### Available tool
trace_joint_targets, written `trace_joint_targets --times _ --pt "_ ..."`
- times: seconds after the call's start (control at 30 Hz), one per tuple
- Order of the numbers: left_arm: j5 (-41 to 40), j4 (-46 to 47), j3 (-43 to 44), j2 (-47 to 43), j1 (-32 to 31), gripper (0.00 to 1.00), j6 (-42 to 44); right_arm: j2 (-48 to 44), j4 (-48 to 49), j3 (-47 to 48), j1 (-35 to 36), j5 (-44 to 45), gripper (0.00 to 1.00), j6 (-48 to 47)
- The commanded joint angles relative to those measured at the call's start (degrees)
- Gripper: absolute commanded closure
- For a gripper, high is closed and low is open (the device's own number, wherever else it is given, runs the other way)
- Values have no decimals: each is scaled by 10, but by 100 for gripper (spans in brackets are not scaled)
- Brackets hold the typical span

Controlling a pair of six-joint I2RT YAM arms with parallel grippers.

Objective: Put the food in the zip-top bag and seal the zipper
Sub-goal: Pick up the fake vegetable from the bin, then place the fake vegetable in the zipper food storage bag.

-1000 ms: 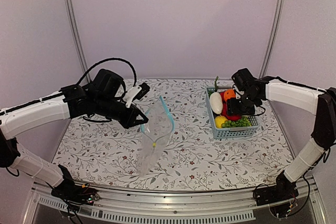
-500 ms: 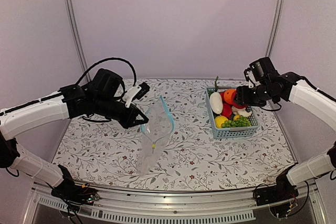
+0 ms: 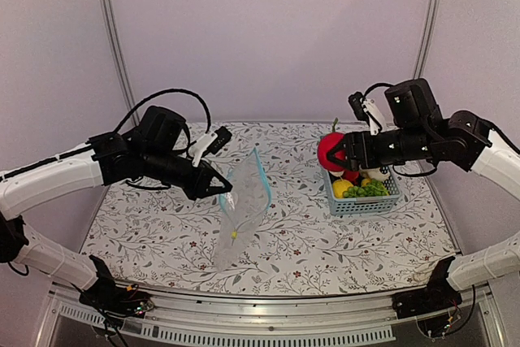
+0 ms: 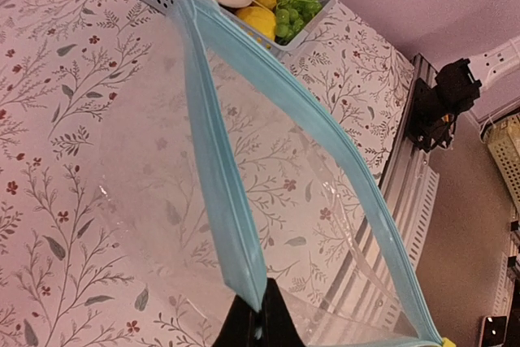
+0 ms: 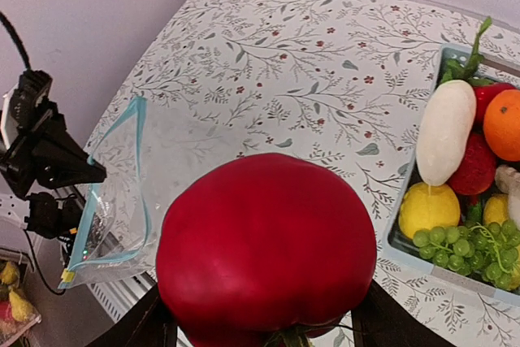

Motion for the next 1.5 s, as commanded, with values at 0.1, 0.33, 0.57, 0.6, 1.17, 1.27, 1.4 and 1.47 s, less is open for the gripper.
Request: trace_joint_targets --times 0.1,0.33,0.57,0.6,1.17,1.27,1.4,1.47 --pt "37 22 -14 -15 8 100 8 38 79 37 124 -23 46 27" --pt "43 24 -16 -15 8 100 10 134 109 92 209 -7 46 23" --pt "44 27 -18 -19 8 100 13 238 111 141 233 2 45 23" --pt "42 27 -18 -21 8 100 13 246 109 143 234 20 45 27" --pt "42 32 -21 -25 8 100 12 299 10 177 234 131 34 48" --pt "44 32 -21 -23 8 100 13 302 8 185 234 131 28 44" --pt "43 32 -21 -26 8 100 13 303 4 190 234 131 24 41" --pt "44 33 -21 -25 8 100 12 303 2 190 234 132 22 40"
